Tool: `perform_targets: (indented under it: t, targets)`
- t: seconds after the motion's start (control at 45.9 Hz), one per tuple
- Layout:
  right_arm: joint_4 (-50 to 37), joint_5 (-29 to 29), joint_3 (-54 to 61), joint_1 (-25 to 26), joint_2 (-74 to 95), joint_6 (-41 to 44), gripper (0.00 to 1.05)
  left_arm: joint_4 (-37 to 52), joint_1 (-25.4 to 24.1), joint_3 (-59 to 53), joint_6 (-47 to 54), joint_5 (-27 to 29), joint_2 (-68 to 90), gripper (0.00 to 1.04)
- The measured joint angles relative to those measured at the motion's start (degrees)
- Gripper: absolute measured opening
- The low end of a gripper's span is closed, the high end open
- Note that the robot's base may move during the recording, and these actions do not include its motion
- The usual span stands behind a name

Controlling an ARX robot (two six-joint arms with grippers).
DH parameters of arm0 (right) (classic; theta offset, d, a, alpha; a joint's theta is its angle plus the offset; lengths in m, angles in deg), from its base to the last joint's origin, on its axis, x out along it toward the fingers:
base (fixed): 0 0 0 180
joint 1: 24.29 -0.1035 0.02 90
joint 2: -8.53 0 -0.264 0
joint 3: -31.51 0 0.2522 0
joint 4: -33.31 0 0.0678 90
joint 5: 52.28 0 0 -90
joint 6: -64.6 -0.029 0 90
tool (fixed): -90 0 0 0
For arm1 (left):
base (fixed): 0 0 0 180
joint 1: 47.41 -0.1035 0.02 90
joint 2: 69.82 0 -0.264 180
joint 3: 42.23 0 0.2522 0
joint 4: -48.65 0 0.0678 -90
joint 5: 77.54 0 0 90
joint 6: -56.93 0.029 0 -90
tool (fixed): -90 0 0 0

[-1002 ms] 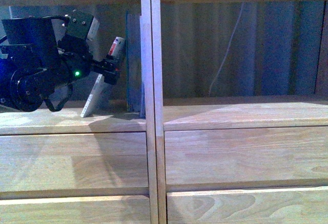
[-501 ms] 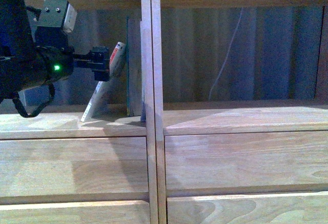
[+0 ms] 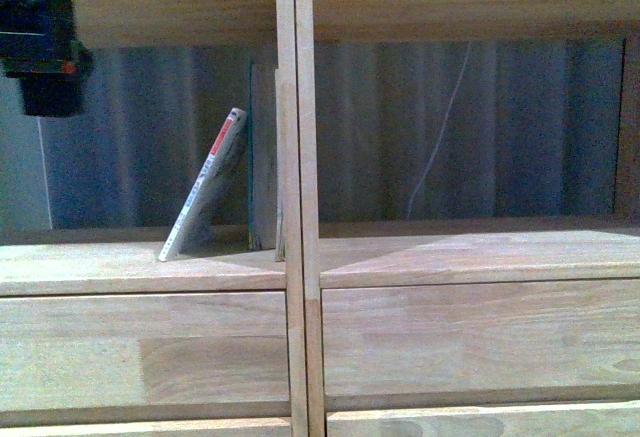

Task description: Organize books on shelf

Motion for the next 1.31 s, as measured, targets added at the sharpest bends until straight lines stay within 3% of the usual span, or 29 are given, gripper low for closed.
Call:
perform_targets:
  t: [0.305,0.479,0.675,0.719,0.806,0.872,1.002,1.133,1.242,1.307]
  targets:
    - [0.0,0.0,0.0,0.0,0.0,0.0,0.98,-15.2,5.5,-13.8,7.2,14.3,-27.9,0.97]
    - [0.0,0.0,0.0,0.0,0.0,0.0,0.98,-21.2,12.9,-20.0,8.6,27.0,-41.5,0.97]
    - [0.0,0.0,0.0,0.0,0.0,0.0,0.98,-22.8,16.4,-26.0,4.7,30.3,-45.7,0.97]
    - [0.0,0.0,0.0,0.0,0.0,0.0,0.98,-24.5,16.5,-26.8,2.6,28.9,-46.0,0.97]
    - [0.0,0.0,0.0,0.0,0.0,0.0,0.98,-30.7,13.9,-27.9,-2.0,19.4,-48.1,0.84]
    - [0.0,0.0,0.0,0.0,0.0,0.0,0.98,-30.9,12.0,-30.1,-4.0,15.7,-49.9,0.75]
    - [0.0,0.0,0.0,0.0,0.0,0.0,0.98,-30.7,5.7,-35.9,-6.2,8.6,-54.2,0.47]
    - [0.0,0.0,0.0,0.0,0.0,0.0,0.98,-30.7,1.7,-37.2,-6.7,5.0,-56.1,0.27]
    - [0.0,0.0,0.0,0.0,0.0,0.0,0.98,-30.7,-2.1,-38.6,-6.8,1.4,-57.8,0.03]
    - [0.0,0.0,0.0,0.0,0.0,0.0,0.98,-31.1,-8.2,-39.5,-7.0,-6.4,-59.0,0.03]
